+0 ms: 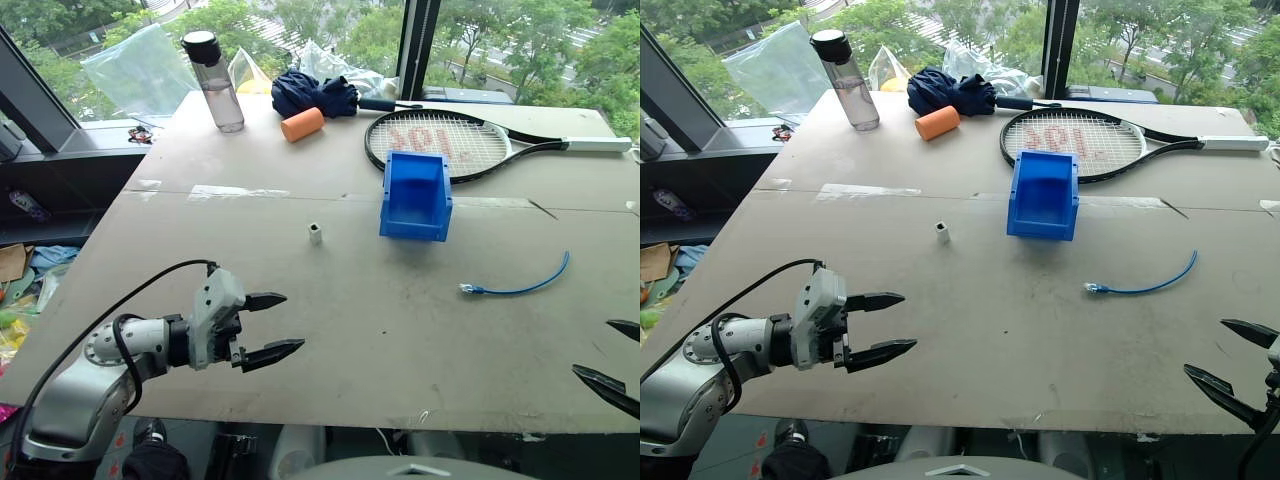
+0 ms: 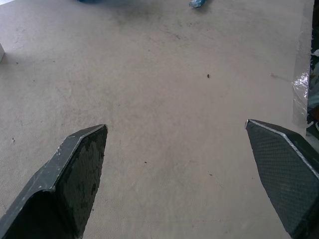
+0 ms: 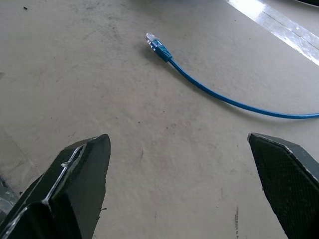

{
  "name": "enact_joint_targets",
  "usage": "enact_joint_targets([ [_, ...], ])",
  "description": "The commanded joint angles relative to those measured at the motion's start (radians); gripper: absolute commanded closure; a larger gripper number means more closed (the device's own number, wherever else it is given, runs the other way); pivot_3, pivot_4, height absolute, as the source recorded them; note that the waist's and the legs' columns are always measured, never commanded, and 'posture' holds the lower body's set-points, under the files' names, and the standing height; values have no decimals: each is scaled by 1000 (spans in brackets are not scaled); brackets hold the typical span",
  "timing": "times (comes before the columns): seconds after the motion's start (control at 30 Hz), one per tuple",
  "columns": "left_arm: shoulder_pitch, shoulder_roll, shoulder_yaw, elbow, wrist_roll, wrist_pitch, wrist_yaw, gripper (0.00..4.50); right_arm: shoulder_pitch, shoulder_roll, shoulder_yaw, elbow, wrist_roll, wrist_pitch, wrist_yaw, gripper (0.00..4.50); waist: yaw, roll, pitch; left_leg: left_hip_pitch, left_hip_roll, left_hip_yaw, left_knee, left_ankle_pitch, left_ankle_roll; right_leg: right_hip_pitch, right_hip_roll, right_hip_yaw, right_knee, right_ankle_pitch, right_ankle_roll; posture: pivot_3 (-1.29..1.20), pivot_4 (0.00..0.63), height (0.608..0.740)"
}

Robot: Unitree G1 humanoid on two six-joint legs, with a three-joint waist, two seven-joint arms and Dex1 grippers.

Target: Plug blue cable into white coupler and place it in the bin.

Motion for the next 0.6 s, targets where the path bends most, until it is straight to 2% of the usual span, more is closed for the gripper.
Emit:
enact_joint_targets([
  [0.03, -8, -1, 5, -44, -35, -2, -2, 0, -60, -25, 23, -62, 24, 53, -75, 34, 0, 0, 0, 0, 0, 0, 0, 0, 0, 0, 0, 0, 0, 0, 0, 0, 150, 740],
  [0.13, -46, -5, 2, -104, -110, 31, -11, 0, -231, -109, 159, -126, 51, 217, -182, 34, -17, -2, 3, 3, 3, 4, 1, 0, 0, 0, 2, 4, 0, 0, 0, 0, 150, 740],
  [0.2, -66, 15, -39, -101, -82, 11, -43, 0, -301, -207, 256, -137, -8, 293, -202, 34, -19, -1, 2, 4, 3, 6, 1, 0, 0, 0, 2, 6, 1, 1, 0, 0, 150, 740],
  [0.33, -147, 5, -121, -112, -67, 13, -34, 0, -548, -331, 472, -85, 14, 462, -226, 34, -15, -3, 3, 5, 2, 8, -1, 0, 0, 0, 2, 7, 1, 3, -5, 0, 150, 740],
  [0.43, -181, -2, -154, -142, -75, 35, -6, 0, -665, -358, 606, -43, -5, 522, -221, 34, -7, -5, 4, 3, 2, 8, -1, -1, 1, -1, 3, 7, 0, 3, -5, 0, 150, 740],
  [0.6, -218, 0, -195, -178, -56, 40, 19, 0, -838, -331, 823, 73, -94, 547, -232, 34, -6, -6, 4, 2, 2, 9, 0, -1, 2, -1, 3, 8, 0, 3, -4, 0, 150, 740],
])
